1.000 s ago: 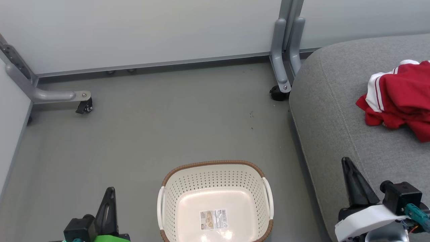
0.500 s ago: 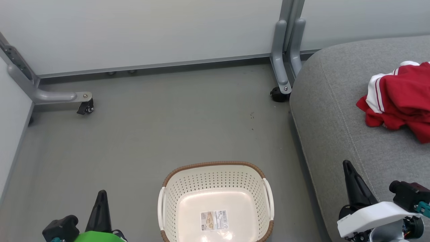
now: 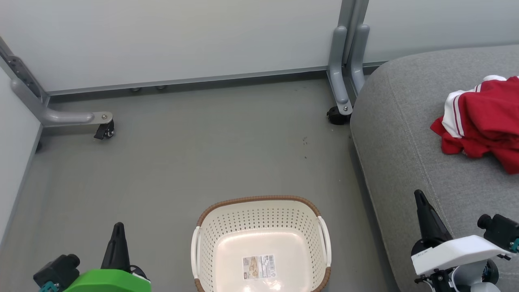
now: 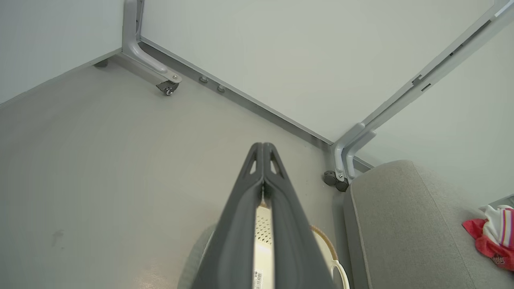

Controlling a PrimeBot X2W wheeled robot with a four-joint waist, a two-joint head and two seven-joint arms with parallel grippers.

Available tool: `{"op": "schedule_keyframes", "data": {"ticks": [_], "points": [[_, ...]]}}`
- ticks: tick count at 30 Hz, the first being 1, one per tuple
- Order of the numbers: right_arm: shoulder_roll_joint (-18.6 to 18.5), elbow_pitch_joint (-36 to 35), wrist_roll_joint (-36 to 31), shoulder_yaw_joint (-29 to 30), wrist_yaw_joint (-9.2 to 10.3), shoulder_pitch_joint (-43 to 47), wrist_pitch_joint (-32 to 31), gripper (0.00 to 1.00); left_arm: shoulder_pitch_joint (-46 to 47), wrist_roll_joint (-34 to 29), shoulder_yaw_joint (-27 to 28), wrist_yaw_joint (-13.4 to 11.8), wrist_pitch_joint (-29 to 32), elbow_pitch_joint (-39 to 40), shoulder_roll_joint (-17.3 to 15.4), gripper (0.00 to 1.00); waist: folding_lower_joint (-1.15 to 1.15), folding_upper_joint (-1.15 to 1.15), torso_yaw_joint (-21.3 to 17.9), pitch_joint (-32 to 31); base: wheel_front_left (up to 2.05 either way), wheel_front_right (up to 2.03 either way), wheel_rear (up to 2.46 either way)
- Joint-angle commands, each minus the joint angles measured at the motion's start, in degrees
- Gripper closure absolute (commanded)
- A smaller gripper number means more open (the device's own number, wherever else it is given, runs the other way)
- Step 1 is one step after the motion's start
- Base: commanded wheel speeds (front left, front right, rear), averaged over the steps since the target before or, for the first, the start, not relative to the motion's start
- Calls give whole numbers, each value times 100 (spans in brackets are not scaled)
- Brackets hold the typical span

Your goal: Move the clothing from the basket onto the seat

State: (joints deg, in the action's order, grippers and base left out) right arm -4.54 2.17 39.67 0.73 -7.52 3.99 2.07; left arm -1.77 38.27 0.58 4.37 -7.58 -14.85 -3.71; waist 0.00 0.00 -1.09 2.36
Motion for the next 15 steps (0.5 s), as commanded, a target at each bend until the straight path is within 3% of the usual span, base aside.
{"op": "schedule_keyframes", "data": {"ticks": [1, 15], "points": [[-56, -20, 226, 17, 1, -169, -29, 100, 169, 212, 58, 36, 49, 90, -8, 100, 0, 0, 2, -3, 0, 0, 0], [-67, 222, 1329, 61, 1, -350, -142, 100, 315, 1284, 172, 95, 332, 95, 7, 100, 0, 0, 17, -34, 0, 0, 0]]}}
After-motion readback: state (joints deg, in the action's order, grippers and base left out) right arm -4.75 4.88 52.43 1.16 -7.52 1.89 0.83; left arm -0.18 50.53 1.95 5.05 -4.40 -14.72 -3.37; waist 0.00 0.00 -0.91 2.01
